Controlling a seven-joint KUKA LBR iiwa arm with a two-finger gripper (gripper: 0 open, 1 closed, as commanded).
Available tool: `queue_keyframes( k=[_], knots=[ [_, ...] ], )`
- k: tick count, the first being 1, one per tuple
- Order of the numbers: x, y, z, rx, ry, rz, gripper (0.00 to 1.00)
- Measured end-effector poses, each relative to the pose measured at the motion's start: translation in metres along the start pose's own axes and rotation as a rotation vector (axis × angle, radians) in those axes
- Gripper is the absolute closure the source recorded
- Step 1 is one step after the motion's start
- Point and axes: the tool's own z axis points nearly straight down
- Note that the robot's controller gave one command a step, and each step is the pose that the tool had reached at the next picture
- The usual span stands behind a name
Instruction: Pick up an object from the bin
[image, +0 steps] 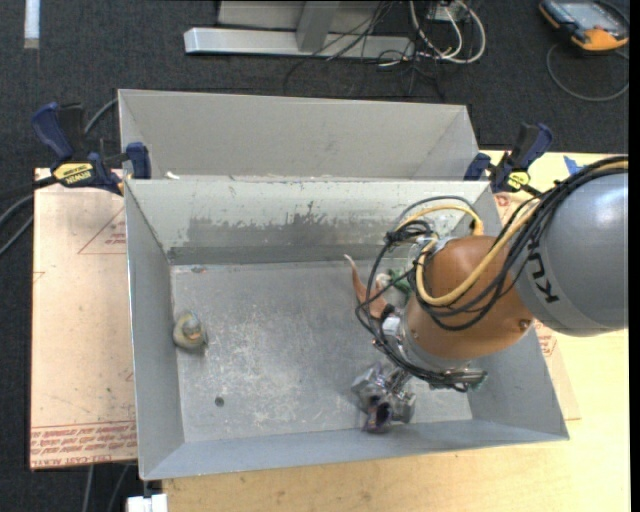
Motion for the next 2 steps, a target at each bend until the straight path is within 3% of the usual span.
queue_keyframes(
  k=[1, 2],
  knots=[
    [-0.0574, 0.0509, 0.0041, -0.005, -0.008, 0.043, 1.0],
    [-0.0573, 0.0508, 0.0041, -0.005, -0.008, 0.043, 1.0]
  ],
)
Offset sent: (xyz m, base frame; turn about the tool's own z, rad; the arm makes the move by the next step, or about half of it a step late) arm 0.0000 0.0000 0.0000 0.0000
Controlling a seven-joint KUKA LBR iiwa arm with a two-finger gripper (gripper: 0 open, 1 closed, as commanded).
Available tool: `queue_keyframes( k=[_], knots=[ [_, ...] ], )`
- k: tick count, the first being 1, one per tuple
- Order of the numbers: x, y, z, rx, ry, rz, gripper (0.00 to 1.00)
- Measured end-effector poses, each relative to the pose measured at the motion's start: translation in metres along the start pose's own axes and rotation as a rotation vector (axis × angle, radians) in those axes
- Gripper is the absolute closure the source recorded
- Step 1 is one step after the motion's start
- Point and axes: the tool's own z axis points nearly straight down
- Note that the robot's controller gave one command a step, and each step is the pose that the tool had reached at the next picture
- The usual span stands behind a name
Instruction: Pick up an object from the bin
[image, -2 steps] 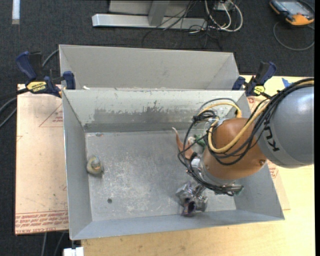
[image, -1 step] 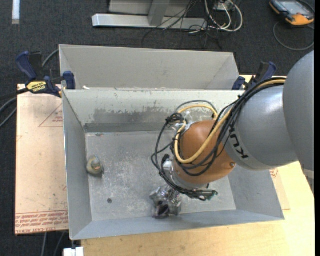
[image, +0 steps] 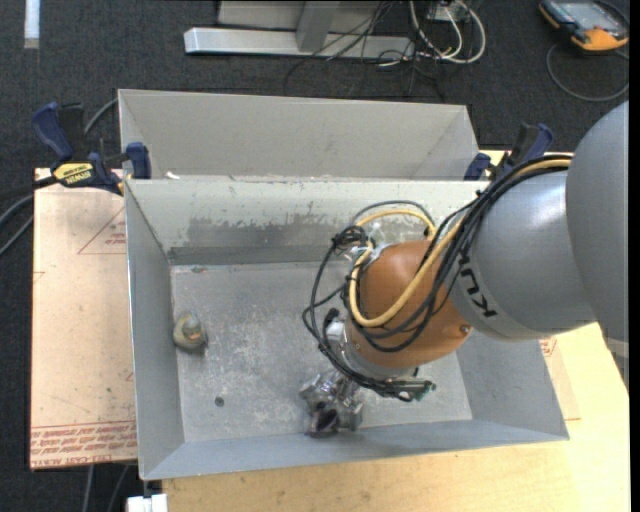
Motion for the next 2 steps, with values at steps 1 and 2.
queue_keyframes(
  k=[1, 2],
  knots=[
    [0.0332, -0.0295, -0.0004, 0.0, -0.004, 0.062, 1.0],
    [0.0274, -0.0236, -0.0002, 0.001, -0.003, 0.004, 1.0]
  ],
)
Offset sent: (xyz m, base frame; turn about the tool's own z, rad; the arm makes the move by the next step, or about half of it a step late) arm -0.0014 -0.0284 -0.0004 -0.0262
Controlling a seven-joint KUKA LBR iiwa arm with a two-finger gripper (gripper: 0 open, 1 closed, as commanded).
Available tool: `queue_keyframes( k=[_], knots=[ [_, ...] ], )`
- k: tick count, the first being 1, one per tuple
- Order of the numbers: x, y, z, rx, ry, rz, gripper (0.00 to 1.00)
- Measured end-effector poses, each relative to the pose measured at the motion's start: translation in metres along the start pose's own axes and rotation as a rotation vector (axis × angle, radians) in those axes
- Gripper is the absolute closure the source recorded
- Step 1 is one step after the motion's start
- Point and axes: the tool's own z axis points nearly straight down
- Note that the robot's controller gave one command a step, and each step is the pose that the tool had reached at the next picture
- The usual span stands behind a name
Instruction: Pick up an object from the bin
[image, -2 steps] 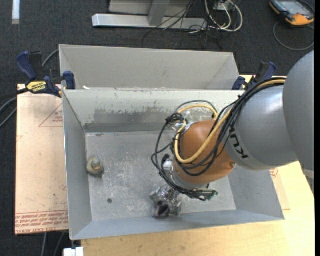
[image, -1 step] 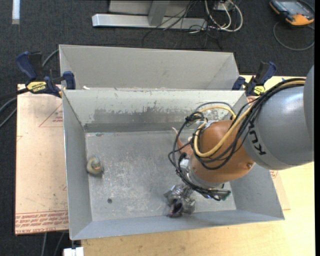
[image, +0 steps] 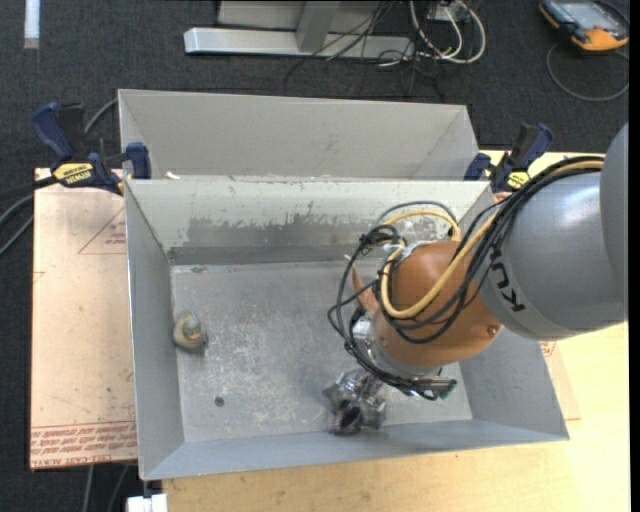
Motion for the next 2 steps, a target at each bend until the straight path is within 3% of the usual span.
queue_keyframes(
  k=[1, 2],
  knots=[
    [0.03, -0.027, -0.001, 0.0, -0.005, 0.104, 1.0],
    [0.008, -0.015, 0.0, -0.001, -0.003, -0.028, 1.0]
  ],
)
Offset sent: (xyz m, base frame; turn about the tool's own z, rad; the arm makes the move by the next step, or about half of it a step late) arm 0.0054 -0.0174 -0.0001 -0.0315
